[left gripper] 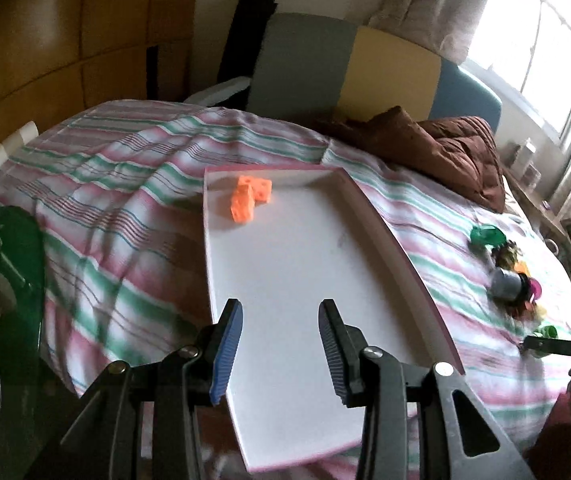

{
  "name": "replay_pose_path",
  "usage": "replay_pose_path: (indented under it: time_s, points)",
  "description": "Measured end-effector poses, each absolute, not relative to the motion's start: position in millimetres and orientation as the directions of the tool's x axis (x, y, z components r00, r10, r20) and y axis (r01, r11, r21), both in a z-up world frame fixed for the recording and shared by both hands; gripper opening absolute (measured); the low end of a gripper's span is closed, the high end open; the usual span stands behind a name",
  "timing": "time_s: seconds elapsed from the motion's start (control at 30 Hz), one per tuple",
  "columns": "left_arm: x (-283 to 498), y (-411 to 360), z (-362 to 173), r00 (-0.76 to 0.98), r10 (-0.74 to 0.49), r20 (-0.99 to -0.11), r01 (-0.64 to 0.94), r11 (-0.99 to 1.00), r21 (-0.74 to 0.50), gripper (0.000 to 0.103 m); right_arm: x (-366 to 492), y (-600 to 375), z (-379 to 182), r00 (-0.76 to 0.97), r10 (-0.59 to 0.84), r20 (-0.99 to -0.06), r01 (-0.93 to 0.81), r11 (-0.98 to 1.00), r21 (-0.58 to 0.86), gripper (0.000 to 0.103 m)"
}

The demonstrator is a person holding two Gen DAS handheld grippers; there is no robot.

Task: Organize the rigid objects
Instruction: 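Carry the green nozzle toy into the tray with the right tool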

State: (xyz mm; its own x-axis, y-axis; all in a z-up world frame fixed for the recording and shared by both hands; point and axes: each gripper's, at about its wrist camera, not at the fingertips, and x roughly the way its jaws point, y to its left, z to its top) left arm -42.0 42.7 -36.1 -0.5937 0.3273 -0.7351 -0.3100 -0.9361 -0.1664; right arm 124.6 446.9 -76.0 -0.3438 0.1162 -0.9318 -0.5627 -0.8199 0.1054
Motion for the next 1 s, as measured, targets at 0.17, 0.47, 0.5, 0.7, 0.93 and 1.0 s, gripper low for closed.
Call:
replay_pose_path:
  time_s: [0.17, 0.47, 0.5, 0.7, 0.93, 1.0]
  points:
    - [-27.7, 37.5, -36.8, -0.588, 0.338, -0.735, -0.319, -0.932, -0.173, 0.04, 100.2, 397.9, -75.1, -0.394, 0.054, -0.917, -0.476, -0.866, 0.154, 0.078]
    - [-21.9, 4.5, -36.4, -0.616, 0.308, -0.725, -0.259, -0.948, -0.184, 0.04, 50.4, 335.2, -28.8, -0.523, 0.012, -0.852, -0.344, -0.918, 0.198, 0.078]
    - [-22.2, 1.1, -36.4, -0.618, 0.304, -0.724, -0.25, -0.95, -0.186, 0.04, 40.9, 330.4, -24.5, -0.533, 0.004, -0.846, -0.328, -0.923, 0.202, 0.078]
    - [-22.0, -13.2, -35.2, -0.63, 0.269, -0.729, -0.207, -0.962, -0.176, 0.04, 23.3, 292.1, -8.8, -0.574, -0.048, -0.817, -0.24, -0.945, 0.224, 0.078]
    - [-18.7, -12.7, -31.1, -0.634, 0.25, -0.731, -0.206, -0.967, -0.152, 0.04, -11.9, 255.2, -1.8, -0.595, -0.126, -0.794, -0.138, -0.957, 0.255, 0.078]
    - [-17.8, -12.3, -29.7, -0.64, 0.24, -0.73, -0.207, -0.969, -0.138, 0.04, -21.5, 243.3, 0.6, -0.598, -0.147, -0.788, -0.106, -0.96, 0.259, 0.078]
